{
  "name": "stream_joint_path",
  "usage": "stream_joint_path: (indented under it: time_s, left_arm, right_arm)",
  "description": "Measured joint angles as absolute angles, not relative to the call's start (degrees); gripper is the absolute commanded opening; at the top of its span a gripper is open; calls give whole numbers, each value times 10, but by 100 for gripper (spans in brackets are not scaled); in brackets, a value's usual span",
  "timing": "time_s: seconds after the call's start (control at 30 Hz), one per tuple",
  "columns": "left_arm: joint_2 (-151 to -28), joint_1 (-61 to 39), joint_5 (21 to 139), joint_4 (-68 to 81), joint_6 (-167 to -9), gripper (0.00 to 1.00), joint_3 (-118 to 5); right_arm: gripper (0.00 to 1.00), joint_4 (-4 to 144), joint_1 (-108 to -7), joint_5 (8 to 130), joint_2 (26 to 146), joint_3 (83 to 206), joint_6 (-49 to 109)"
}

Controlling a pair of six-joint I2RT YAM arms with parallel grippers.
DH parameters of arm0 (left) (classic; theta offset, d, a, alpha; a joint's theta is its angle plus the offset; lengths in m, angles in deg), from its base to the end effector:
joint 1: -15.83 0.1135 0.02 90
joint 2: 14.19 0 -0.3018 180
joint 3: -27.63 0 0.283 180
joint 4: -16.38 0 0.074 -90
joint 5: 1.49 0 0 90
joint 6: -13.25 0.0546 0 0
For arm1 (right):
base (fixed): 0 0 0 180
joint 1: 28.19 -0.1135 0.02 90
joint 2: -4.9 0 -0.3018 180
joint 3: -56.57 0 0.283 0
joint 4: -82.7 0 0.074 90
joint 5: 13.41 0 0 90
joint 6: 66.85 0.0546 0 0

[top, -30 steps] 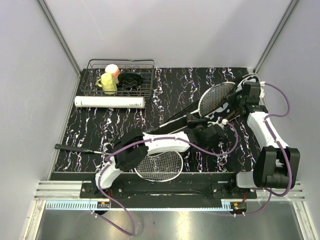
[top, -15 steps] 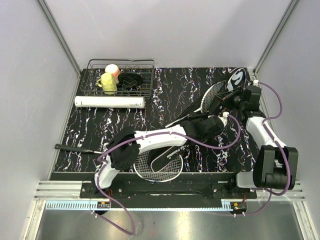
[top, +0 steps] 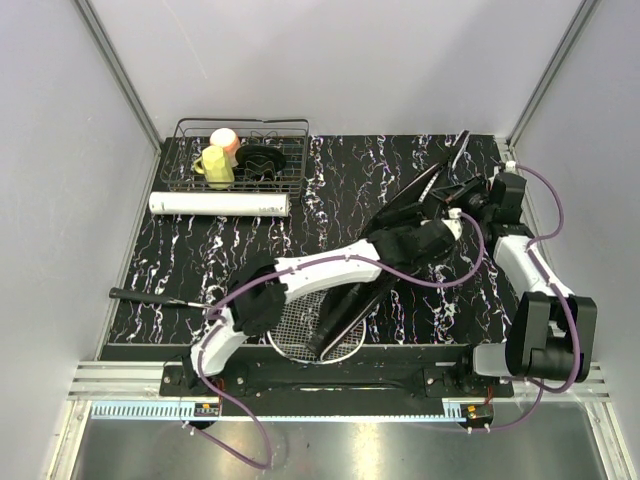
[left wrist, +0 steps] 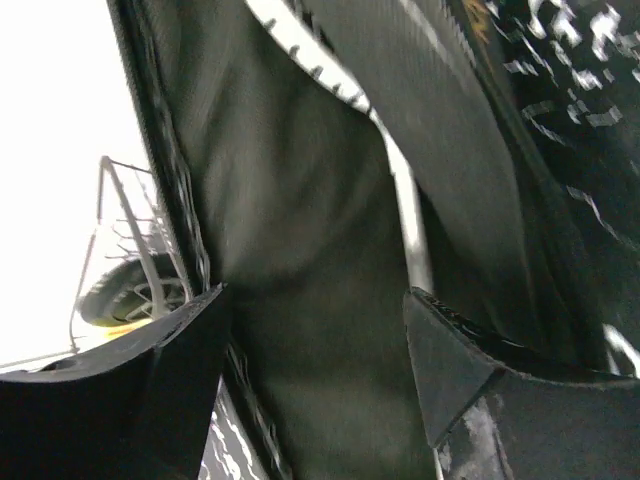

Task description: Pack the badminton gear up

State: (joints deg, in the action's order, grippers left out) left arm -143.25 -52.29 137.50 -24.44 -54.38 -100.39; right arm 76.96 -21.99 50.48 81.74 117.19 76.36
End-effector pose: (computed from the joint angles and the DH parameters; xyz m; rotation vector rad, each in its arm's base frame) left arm 0.2525 -0.5182 0.2694 1.1444 1.7133 0.4970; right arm 0.3377 -0.0125 0.2823 0.7260 1.9103 0.9729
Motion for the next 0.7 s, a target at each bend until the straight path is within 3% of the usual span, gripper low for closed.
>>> stream_joint_path:
  time_s: [0.1, 0.23, 0.27, 0.3, 0.4, 0.6, 0.7]
  left_arm:
    - [-1363, -517, 1302, -302, -592, 75, -958]
    - [-1229, -506, 1184, -357, -658, 65, -887]
    - [-1194, -499, 1151, -362, -674, 55, -866]
    - [-1156, -487, 1119, -368, -690, 52, -842]
    - [-1083, -452, 1036, -379, -733, 49, -792]
    - [-1074, -430, 913, -383, -808, 43, -741]
    - [-1103, -437, 870, -382, -845, 47, -740]
  right_arm:
    - [0, 766, -218, 485, 842, 1184, 752]
    - [0, 765, -216, 467, 870, 1199, 739]
    - [0, 765, -216, 465, 872, 1202, 735]
    - [0, 764, -216, 464, 872, 1204, 730]
    - [0, 749, -216, 460, 872, 1211, 715]
    - [0, 726, -216, 461, 872, 1217, 689]
    - [0, 719, -216, 465, 870, 1218, 683]
